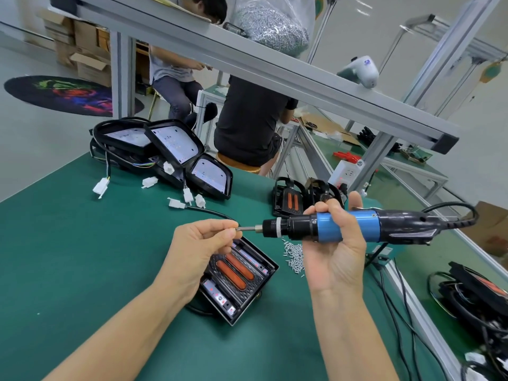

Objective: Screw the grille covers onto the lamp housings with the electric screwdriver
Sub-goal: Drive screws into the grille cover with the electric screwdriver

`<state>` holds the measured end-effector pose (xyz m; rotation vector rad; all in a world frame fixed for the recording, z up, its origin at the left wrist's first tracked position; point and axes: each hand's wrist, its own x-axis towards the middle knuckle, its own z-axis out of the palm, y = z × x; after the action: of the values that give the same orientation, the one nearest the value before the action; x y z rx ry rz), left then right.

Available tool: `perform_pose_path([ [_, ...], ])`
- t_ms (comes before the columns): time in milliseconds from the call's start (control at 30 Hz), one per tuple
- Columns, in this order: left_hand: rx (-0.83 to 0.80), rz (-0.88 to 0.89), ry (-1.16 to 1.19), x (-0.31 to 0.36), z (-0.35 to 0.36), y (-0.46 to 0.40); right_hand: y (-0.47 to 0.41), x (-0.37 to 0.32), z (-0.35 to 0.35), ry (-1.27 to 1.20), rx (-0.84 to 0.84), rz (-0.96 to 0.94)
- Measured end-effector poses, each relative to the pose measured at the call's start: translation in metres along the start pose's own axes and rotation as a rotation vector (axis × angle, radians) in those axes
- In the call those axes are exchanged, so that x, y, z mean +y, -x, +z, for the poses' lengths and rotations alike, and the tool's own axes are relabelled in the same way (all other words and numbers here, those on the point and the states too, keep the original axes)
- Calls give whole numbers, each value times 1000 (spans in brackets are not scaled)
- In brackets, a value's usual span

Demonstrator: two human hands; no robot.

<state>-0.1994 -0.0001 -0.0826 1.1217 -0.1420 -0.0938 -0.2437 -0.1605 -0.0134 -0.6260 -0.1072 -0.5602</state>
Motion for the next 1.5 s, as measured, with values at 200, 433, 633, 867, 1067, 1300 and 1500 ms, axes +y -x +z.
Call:
perform_pose_path([
  [200, -29, -1, -52, 3, -12, -5, -3, 9, -4, -6, 19, 26],
  [433, 164, -172, -518, 4, -56, -20, -12, 14, -8, 152, -3, -7],
  [633, 112, -328, -973, -7, -47, -22, -19, 30, -11, 278, -4, -12],
  [867, 81, -160, -679, -17, -42, -25, -26, 43, -8, 331, -22, -24],
  [1067, 86, -96, -707, -17, -37, -22, -28, 47, -10, 382, -40, -43],
  [1300, 98, -71, -738, -15, -34, -20, -27, 50, -8, 403, -84, -52],
  [1500, 108, -54, -790, -13, -29, -19, -24, 49, -2, 452, -151, -46],
])
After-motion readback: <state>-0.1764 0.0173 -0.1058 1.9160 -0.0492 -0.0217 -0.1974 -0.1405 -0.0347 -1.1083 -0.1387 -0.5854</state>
